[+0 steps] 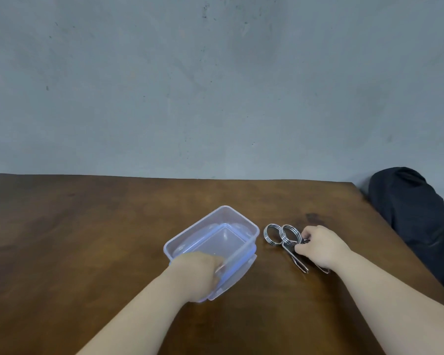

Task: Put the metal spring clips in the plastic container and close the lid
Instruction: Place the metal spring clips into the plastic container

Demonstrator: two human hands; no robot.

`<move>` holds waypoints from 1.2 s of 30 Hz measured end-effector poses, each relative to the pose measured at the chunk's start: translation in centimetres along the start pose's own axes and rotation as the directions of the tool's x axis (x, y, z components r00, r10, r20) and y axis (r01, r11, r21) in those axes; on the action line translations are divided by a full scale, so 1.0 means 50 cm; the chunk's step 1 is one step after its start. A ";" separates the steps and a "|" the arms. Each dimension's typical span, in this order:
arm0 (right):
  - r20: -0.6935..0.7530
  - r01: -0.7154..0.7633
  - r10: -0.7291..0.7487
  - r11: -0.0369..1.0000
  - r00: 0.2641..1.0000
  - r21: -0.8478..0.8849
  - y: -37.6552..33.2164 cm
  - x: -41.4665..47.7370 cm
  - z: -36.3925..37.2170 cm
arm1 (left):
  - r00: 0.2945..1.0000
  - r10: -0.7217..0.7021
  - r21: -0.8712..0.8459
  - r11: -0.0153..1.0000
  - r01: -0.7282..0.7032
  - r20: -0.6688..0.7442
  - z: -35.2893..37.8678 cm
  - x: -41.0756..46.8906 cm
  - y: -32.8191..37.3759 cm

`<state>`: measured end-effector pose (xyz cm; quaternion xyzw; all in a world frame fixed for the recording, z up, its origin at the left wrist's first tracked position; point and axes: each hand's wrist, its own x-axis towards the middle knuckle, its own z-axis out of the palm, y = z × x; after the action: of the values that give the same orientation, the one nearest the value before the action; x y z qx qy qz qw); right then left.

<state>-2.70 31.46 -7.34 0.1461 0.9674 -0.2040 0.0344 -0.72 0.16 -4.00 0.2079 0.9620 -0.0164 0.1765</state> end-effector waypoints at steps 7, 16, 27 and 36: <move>-0.062 -0.075 0.083 0.990 0.995 0.119 0.023 -0.007 -0.003 | 0.996 0.078 0.043 0.996 -0.080 0.044 -0.019 0.004 0.012; -0.253 0.190 -0.100 0.913 0.962 0.362 -0.078 -0.042 -0.102 | 0.980 0.172 0.258 0.956 -0.142 -0.097 -0.012 0.015 0.003; 0.213 0.519 -0.500 0.854 0.839 -0.041 -0.306 -0.060 -0.036 | 0.671 0.332 0.059 0.917 -0.396 -0.663 0.091 -0.025 -0.096; 0.385 0.608 -0.510 0.770 0.769 -0.193 -0.346 -0.042 0.055 | 0.694 0.316 -0.062 0.885 -0.461 -0.647 0.102 -0.021 -0.094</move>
<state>-5.82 14.66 -2.93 -0.1934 0.9677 -0.0724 0.1449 -0.02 -5.08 -8.60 0.3804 0.8944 0.1973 -0.1284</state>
